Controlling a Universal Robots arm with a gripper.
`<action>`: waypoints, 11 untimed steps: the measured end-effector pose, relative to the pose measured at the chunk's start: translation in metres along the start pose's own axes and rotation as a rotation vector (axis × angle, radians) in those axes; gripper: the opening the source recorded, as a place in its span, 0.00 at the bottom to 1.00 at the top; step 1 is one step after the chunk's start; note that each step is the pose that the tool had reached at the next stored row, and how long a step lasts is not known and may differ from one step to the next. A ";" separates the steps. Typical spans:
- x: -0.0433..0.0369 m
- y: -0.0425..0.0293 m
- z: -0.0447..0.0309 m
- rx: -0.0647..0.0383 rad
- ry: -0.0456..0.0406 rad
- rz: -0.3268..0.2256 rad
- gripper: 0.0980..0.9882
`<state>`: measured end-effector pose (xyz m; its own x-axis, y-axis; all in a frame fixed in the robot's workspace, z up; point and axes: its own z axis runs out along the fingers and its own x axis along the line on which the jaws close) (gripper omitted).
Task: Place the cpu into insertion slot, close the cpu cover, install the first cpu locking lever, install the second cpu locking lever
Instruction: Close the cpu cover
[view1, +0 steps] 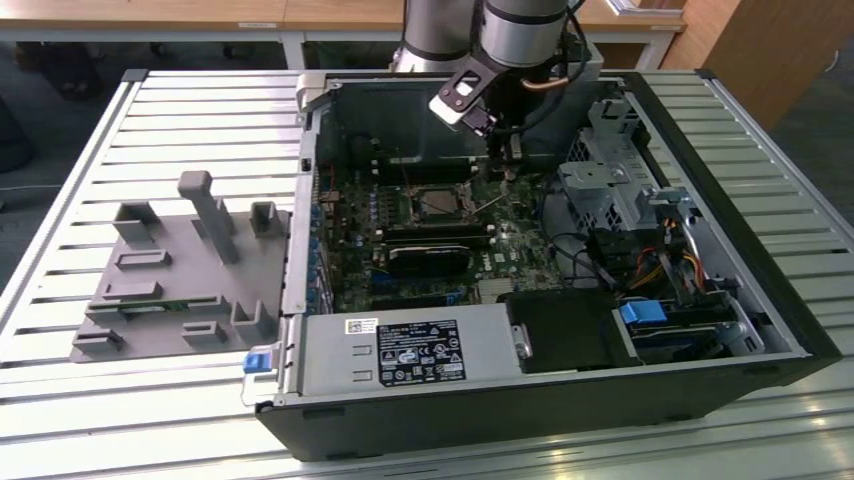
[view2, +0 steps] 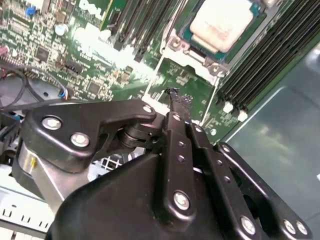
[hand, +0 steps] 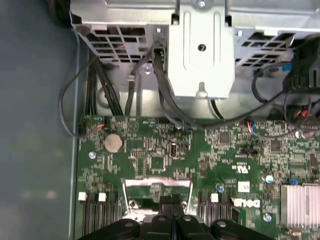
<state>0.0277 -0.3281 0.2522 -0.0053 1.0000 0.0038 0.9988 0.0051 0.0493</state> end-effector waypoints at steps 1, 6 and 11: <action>0.0007 0.0015 0.0000 0.000 -0.0002 0.000 0.01; 0.0033 0.0084 0.0004 0.000 0.0000 -0.001 0.01; 0.0034 0.0170 0.0008 0.002 0.0003 -0.008 0.01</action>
<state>0.0447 -0.3246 0.2522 -0.0128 0.9999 0.0038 0.9988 0.0126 0.0478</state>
